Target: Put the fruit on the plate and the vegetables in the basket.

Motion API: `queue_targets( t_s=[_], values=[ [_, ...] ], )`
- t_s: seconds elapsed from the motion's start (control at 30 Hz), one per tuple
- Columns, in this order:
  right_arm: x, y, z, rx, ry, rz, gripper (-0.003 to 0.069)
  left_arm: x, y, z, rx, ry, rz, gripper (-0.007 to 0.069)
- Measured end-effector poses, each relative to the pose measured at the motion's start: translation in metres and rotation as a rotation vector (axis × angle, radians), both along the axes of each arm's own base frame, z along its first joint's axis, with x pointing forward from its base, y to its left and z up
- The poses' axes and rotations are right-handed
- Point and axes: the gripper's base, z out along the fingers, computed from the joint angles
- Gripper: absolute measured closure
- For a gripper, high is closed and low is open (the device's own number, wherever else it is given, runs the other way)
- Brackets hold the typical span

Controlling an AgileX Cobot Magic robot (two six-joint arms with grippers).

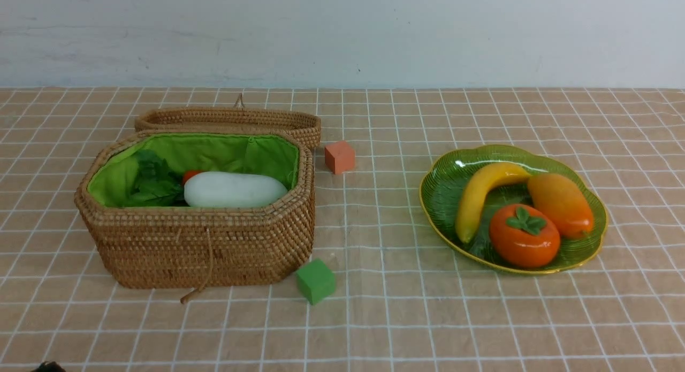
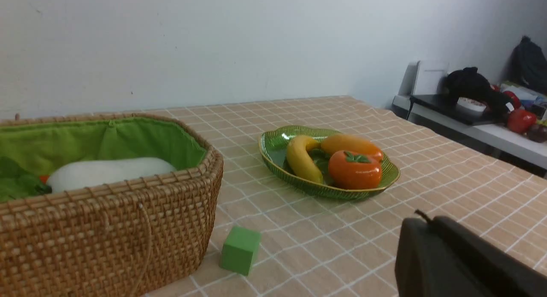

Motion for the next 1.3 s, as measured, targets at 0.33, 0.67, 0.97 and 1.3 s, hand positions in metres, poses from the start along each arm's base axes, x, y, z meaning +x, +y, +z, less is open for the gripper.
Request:
queue_targets(
  t_s=[0.33,0.67,0.97,1.3],
  values=[
    [0.020,-0.010,-0.046,0.037,-0.346,-0.121,0.0630,0.002,0.000,-0.013,0.058,0.067,0.021,0.0631],
    [0.026,-0.013,-0.086,-0.045,-0.250,-0.128,0.0634,0.003,0.001,-0.016,0.079,0.092,0.031,0.0624],
    [0.021,-0.015,-0.139,-0.105,-0.189,-0.123,0.0677,0.003,0.002,-0.016,0.081,0.096,0.033,0.0619],
    [0.021,-0.013,-0.139,-0.055,-0.185,-0.124,0.0677,0.003,0.002,-0.016,0.083,0.098,0.034,0.0608]
  ],
)
